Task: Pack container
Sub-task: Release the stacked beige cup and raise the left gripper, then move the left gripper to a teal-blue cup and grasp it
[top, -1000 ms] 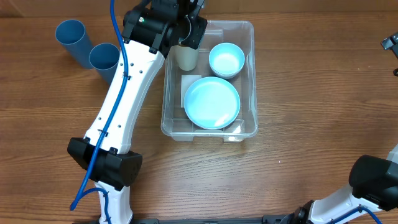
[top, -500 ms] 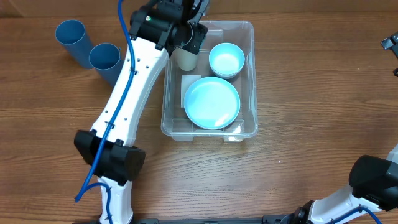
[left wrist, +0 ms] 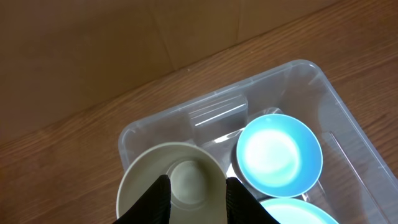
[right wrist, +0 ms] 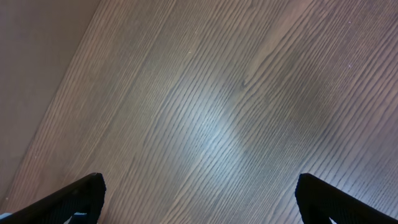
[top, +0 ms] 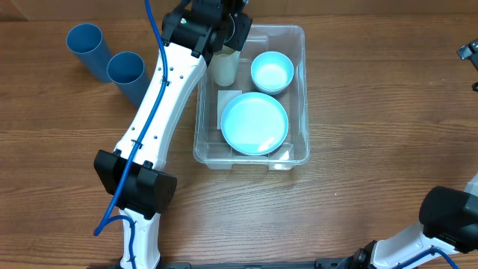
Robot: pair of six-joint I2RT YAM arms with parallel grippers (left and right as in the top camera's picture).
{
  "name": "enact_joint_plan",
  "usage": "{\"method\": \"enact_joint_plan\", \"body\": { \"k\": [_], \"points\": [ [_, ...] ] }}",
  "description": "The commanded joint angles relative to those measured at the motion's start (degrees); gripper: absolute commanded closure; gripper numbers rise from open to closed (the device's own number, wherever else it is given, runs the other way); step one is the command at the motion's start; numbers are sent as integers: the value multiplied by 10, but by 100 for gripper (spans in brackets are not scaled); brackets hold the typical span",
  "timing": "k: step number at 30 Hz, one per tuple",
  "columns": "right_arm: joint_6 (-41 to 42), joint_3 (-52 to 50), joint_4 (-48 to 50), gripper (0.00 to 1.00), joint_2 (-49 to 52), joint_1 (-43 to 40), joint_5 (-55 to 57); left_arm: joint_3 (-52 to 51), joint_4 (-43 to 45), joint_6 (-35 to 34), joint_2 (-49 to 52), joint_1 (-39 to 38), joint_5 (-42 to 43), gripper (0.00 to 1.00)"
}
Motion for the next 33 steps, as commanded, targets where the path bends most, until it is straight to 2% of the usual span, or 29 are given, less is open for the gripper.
{"method": "enact_joint_plan", "body": {
  "k": [1,7,12,13,18,21,28,30,32,33],
  "points": [
    [0,8,2,0,-5,-1,6,9,-11,5,-3,10,-14,71],
    [0,8,2,0,-5,-1,6,35,-101,-46,-62,40,-67,62],
    [0,8,2,0,-5,-1,6,33,-210,-62,-83,105,-85,57],
    [0,8,2,0,-5,-1,6,31,-221,-70,-77,125,-85,53],
    [0,8,2,0,-5,-1,6,25,-232,-81,-25,204,-12,52],
    [0,8,2,0,-5,-1,6,25,-236,-70,12,220,13,55],
    [0,8,2,0,-5,-1,6,25,-243,-51,98,220,17,61],
    [0,8,2,0,-5,-1,6,25,-247,-51,115,220,17,66],
    [0,8,2,0,-5,-1,6,25,-251,-52,124,220,17,95],
    [0,8,2,0,-5,-1,6,25,-252,-52,125,220,17,96]
  ]
}}
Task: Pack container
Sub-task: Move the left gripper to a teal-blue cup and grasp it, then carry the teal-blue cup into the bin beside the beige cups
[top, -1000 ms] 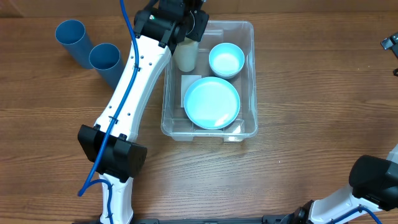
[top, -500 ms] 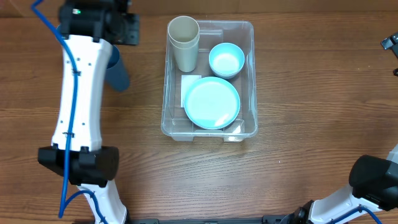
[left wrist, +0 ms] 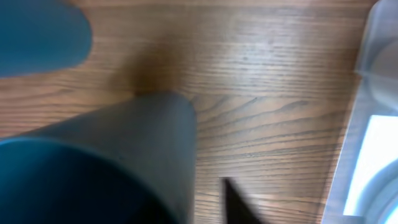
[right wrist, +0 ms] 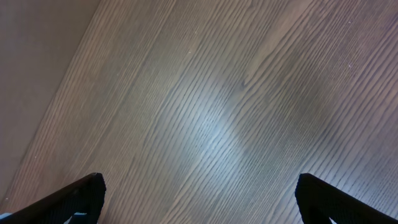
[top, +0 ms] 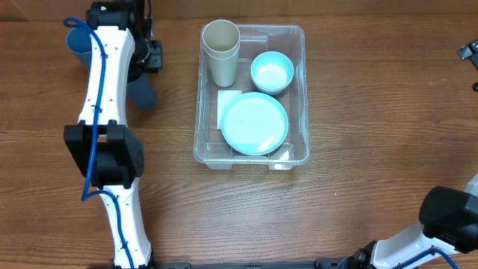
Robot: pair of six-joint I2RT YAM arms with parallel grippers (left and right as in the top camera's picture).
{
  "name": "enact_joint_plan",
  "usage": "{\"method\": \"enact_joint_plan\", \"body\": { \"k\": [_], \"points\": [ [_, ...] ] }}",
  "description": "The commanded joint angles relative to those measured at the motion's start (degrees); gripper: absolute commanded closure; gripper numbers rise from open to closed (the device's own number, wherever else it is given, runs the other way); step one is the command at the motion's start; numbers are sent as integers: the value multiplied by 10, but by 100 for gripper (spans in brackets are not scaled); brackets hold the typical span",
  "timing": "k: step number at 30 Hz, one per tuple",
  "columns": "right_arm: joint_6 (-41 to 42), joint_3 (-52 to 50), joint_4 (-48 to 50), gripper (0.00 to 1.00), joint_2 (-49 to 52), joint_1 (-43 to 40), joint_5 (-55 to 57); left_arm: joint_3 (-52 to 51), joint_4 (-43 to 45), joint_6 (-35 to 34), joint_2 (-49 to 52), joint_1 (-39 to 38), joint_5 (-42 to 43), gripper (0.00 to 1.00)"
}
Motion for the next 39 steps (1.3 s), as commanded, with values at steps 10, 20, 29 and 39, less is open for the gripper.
{"method": "enact_joint_plan", "body": {
  "k": [10,20,29,39],
  "points": [
    [0,8,2,0,-5,-1,6,3,-48,-21,-117,-15,3,96],
    [0,8,2,0,-5,-1,6,3,-89,63,-290,-193,3,96],
    [0,8,2,0,-5,-1,6,2,-72,115,-212,-294,12,96],
    [0,8,2,0,-5,-1,6,2,-27,101,-54,-292,-24,96]
  ]
}}
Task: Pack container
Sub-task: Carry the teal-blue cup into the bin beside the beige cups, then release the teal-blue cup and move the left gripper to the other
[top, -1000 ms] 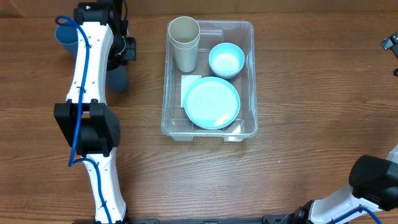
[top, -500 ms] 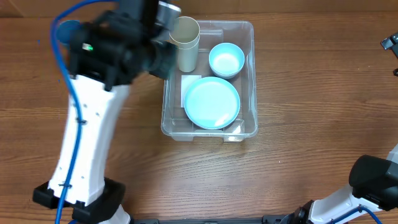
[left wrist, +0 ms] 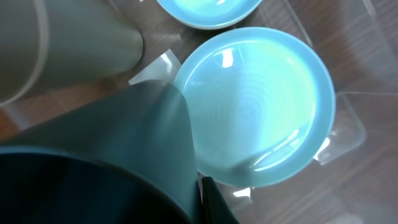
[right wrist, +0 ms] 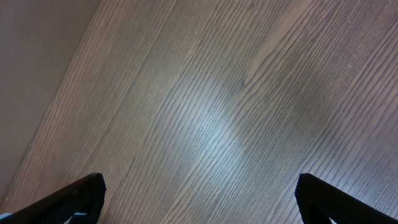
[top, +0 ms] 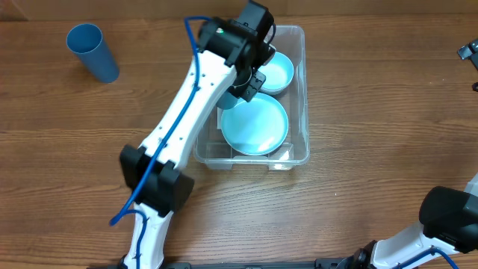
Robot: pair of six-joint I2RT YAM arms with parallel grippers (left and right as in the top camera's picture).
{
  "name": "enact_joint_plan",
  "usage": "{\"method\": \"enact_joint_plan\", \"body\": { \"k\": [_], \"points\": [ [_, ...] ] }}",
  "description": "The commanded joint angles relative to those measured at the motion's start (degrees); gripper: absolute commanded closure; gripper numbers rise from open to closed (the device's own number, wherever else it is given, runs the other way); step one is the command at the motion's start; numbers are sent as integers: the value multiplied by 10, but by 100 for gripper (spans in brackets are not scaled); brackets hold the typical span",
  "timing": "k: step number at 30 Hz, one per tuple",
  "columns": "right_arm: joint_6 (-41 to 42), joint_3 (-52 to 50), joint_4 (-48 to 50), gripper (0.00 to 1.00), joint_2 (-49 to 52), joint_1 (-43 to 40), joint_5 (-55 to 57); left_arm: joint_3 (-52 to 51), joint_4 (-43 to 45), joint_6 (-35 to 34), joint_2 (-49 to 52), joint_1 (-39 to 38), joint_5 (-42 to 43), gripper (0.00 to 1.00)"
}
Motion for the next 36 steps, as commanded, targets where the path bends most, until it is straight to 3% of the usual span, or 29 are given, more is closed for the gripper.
{"method": "enact_joint_plan", "body": {
  "k": [1,19,20,24,27,32,36],
  "points": [
    [0,8,2,0,-5,-1,6,3,24,-4,19,2,-34,96],
    [0,8,2,0,-5,-1,6,0,58,-13,22,5,-82,96],
    [0,8,2,0,-5,-1,6,0,56,-13,22,5,-81,95],
    [0,8,2,0,-5,-1,6,0,47,-11,22,7,-82,68],
    [0,8,2,0,-5,-1,6,0,39,-10,22,10,-83,64],
    [0,8,2,0,-5,-1,6,2,36,-11,17,11,-101,73],
    [0,8,2,0,-5,-1,6,33,32,-22,-9,9,-101,59]
  ]
}}
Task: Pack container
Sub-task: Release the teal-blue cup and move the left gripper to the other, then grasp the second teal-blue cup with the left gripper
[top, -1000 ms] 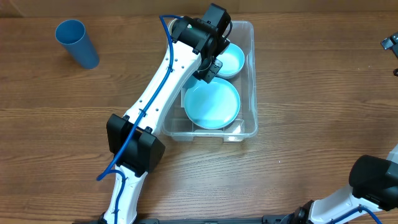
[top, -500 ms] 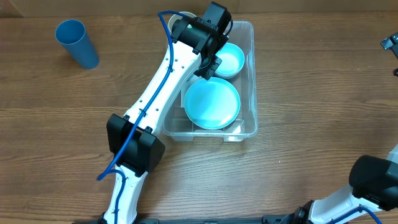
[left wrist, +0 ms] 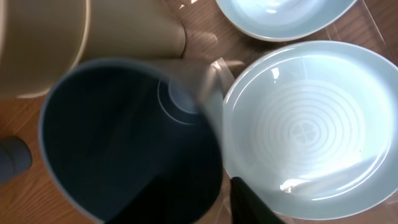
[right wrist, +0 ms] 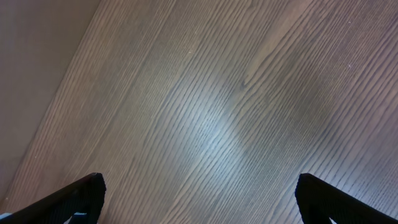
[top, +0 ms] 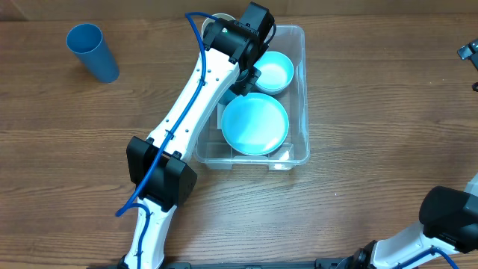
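Note:
A clear plastic container (top: 302,90) holds a light blue plate (top: 255,124) and a light blue bowl (top: 272,72). In the left wrist view a dark blue cup (left wrist: 130,137) stands upright inside it, between a beige cup (left wrist: 43,43) and the plate (left wrist: 305,130). My left gripper (left wrist: 214,186) is shut on the blue cup's wall, one finger inside and one finger (left wrist: 249,202) outside. A second blue cup (top: 92,51) stands on the table at far left. My right gripper (right wrist: 199,199) is open over bare wood.
My left arm (top: 190,112) reaches over the container's left side and hides the beige cup from overhead. The right arm's base (top: 448,217) sits at the bottom right corner. A dark part (top: 469,52) shows at the right edge.
The blue cup was tilted in my left gripper above the plate. Now it is upright and lower, its base near the container floor beside the beige cup. The right arm has not moved.
My left gripper was over the beige cup in the container, with two blue cups on the table at left. Then it was at the nearer blue cup. Then it held that cup over the container, and now the cup stands inside, one remaining on the table.

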Robot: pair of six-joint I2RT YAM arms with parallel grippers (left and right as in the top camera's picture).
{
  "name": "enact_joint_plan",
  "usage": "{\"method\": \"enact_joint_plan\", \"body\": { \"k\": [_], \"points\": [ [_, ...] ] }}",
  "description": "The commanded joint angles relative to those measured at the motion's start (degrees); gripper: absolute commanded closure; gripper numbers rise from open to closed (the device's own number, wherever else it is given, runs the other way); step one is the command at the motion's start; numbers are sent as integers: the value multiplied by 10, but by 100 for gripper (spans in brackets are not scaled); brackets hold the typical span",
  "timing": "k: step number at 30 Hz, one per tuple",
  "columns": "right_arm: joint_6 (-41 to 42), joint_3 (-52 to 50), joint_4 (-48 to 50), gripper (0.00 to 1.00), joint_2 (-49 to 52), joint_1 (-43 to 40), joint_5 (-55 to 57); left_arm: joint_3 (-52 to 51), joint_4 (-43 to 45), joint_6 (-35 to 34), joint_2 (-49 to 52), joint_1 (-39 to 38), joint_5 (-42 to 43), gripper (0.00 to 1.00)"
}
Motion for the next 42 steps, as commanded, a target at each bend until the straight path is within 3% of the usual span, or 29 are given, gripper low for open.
{"method": "enact_joint_plan", "body": {
  "k": [1,4,8,13,16,18,25,31,37,42],
  "points": [
    [0,8,3,0,-5,-1,6,43,-6,-15,-42,1,-8,55],
    [0,8,3,0,-5,-1,6,77,-13,-15,-76,1,-8,46],
    [0,8,3,0,-5,-1,6,93,-7,-15,-123,4,-19,42],
    [0,8,3,0,-5,-1,6,92,0,-38,-161,38,-131,32],
    [0,8,2,0,-5,-1,6,91,-4,-71,-153,101,-136,27],
    [0,8,3,0,-5,-1,6,91,9,-99,-140,165,-130,18],
    [0,8,3,0,-5,-1,6,91,100,-102,-85,317,-44,0],
    [0,8,3,0,-5,-1,6,91,174,-82,13,395,78,0],
    [0,8,3,0,-5,-1,6,91,181,-78,75,402,109,5],
    [0,8,3,0,-5,-1,6,90,169,-78,110,399,143,38]
  ]
}}
